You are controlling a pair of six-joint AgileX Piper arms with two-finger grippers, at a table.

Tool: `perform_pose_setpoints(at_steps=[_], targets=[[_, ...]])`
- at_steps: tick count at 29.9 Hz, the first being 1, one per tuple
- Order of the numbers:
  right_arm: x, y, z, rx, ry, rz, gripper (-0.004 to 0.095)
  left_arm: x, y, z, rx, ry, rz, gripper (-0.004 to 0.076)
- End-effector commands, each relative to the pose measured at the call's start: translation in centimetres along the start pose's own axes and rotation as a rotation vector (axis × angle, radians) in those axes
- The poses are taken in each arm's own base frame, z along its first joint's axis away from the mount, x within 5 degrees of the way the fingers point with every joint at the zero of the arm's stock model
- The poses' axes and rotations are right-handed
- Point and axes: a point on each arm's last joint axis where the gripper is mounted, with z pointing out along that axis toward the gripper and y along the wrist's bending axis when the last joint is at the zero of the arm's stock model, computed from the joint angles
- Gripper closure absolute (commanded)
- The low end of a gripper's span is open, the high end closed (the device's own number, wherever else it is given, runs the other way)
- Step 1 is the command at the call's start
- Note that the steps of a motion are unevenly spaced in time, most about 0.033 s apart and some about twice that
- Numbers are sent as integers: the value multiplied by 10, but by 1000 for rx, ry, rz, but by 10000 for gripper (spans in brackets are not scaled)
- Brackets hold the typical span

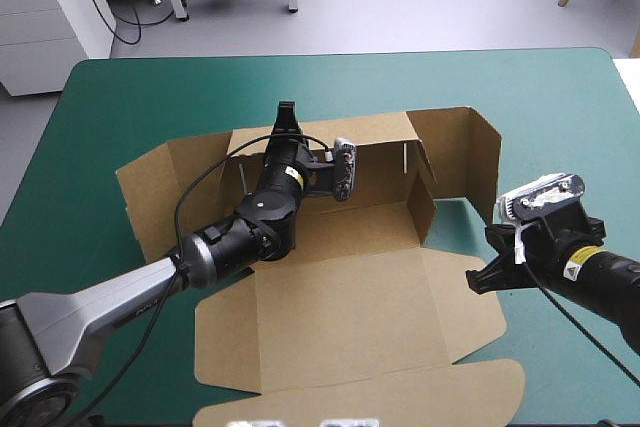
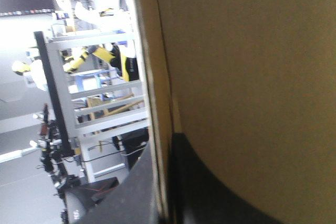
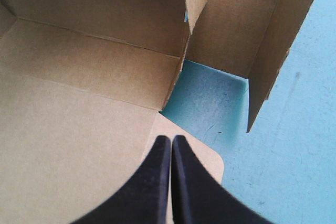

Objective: Fold the box

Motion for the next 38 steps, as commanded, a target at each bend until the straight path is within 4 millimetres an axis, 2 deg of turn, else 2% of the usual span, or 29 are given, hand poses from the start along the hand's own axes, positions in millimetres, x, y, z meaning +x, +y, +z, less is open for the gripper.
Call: perform_pose_setpoints(at_steps=[1, 6, 11, 15, 19, 21, 23, 25, 28, 30, 32, 38], targets=[[-11, -1, -9, 9, -90, 2, 922, 0, 28, -26, -198, -66, 50, 734], [-11, -1, -9, 10, -92, 2, 922, -9, 26, -39, -223, -93, 6, 734], [-12, -1, -9, 10, -97, 2, 922, -18, 13, -51, -218, -95, 12, 734], [-12, -1, -9, 10, -98, 16, 921, -15, -2, -50, -203, -63, 50, 734], [-12, -2, -9, 18, -99, 27, 889, -9, -7, -49, -217, -33, -32, 734], [-12, -3, -9, 29, -106, 18, 832, -9, -6, -49, -229, -28, -63, 734], [-13, -3, -9, 31, -110, 31, 725, -9, -5, -49, -241, -30, -68, 734], [-13, -3, -9, 31, -113, 42, 587, -9, -4, -49, -255, -30, -60, 734], [-15, -4, -8, 40, -129, 45, 326, -9, -4, -50, -258, -29, -58, 734], [-18, -6, -6, 62, -148, 29, 198, -8, -4, -50, -259, -27, -58, 734], [-21, -8, -2, 80, -160, 39, 149, -8, -3, -50, -262, -23, -58, 734], [-33, -19, 23, 161, -100, 105, 147, -7, -3, -50, -269, -13, -58, 734]])
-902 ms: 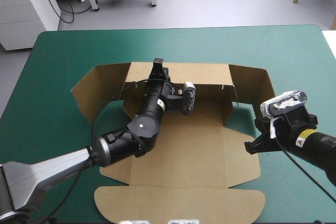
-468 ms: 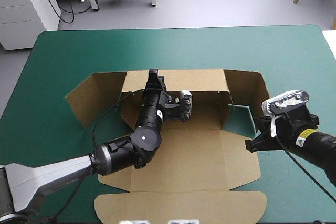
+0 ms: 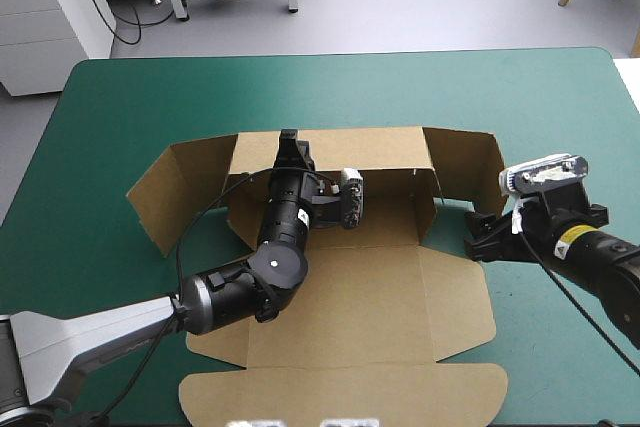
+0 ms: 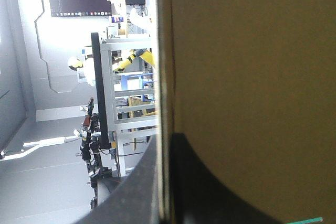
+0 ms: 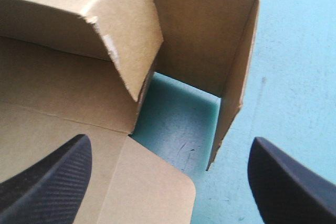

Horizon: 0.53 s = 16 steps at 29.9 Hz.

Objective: Fold the box

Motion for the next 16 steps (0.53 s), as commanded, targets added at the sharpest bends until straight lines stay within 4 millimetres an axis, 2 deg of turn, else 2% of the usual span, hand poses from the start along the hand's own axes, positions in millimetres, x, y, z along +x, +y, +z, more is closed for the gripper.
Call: perform_pose_setpoints(at_steps=[1, 5, 11, 16], targets=[[-25, -6, 7, 63, -82, 27, 147, 4, 25, -11, -111, 4, -18, 734], [-46, -7, 22, 78, -98, 38, 147, 3, 26, -11, -113, 2, -23, 734], [-91, -6, 38, 89, -130, 19, 147, 3, 26, -11, -113, -4, -12, 734], [-122, -11, 53, 116, -83, -3, 147, 3, 26, -11, -113, -4, -14, 734]])
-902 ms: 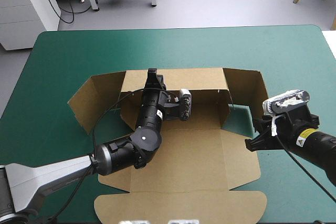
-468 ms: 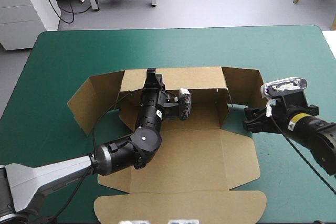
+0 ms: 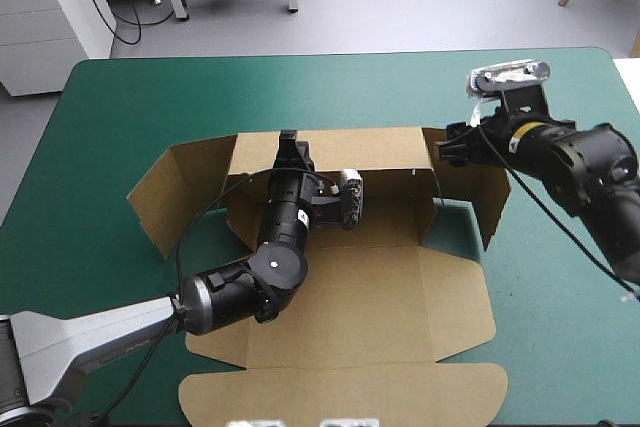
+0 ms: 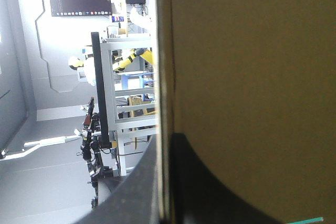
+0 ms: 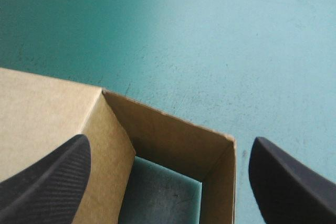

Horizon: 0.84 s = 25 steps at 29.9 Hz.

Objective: Fold the box

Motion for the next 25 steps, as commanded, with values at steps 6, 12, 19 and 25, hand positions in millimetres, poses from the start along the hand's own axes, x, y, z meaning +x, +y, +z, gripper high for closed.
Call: perform_pose_setpoints(at_steps=[6, 12, 19, 25], targets=[[-54, -33, 18, 66, -63, 3, 146, 2, 27, -11, -109, -11, -17, 734], [-55, -64, 51, -20, 10, 91, 146, 2, 27, -11, -109, -11, -17, 734], [-40, -82, 88, -134, 162, 164, 146, 2, 27, -11, -111, -11, -16, 734], [-24, -84, 103, -163, 307, 152, 147, 2, 27, -11, -112, -12, -14, 734]])
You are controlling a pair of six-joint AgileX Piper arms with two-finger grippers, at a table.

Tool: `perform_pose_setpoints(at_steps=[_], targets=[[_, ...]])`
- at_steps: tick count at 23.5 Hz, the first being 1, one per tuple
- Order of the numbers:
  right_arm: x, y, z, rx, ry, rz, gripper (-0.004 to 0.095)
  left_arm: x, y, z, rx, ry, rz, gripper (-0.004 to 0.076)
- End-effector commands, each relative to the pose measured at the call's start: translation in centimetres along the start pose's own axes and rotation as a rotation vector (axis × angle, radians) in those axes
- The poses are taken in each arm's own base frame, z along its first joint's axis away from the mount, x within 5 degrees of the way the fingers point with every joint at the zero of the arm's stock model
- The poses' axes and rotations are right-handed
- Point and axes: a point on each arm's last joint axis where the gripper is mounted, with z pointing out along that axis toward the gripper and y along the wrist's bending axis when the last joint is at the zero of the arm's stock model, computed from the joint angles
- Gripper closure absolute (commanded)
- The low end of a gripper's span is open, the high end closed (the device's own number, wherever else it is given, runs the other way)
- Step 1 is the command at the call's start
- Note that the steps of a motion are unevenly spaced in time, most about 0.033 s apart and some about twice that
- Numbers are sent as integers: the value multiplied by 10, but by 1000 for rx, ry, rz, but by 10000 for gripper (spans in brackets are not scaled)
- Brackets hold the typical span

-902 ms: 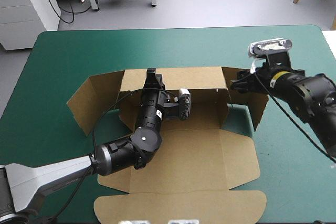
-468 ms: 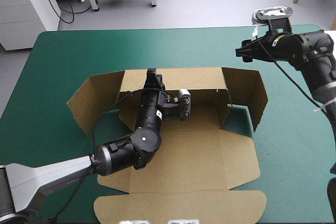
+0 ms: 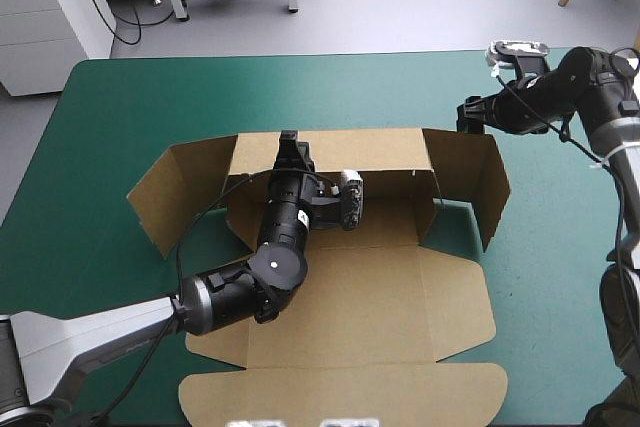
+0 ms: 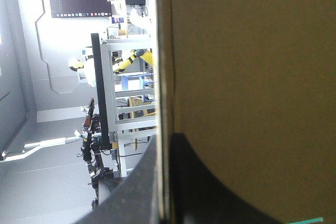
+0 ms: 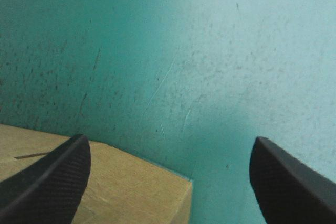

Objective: Fold the box

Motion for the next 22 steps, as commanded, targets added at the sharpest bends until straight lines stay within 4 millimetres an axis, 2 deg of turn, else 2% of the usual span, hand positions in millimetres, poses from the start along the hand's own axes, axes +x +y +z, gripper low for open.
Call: perform_pose_setpoints(at_steps=[1, 9, 14, 16, 22], targets=[[-4, 6, -25, -18, -50, -32, 147, 2, 27, -11, -114, -8, -17, 734], [5, 9, -26, -46, 46, -35, 147, 2, 27, -11, -114, -8, -17, 734], [6, 12, -39, -42, 20, -47, 147, 2, 27, -11, -114, -8, -17, 734], [15, 14, -44, -42, 24, -45, 147, 2, 27, -11, -114, -8, -17, 734], [59, 14, -27, -49, -11, 6, 147, 2, 27, -11, -114, -8, -17, 734]])
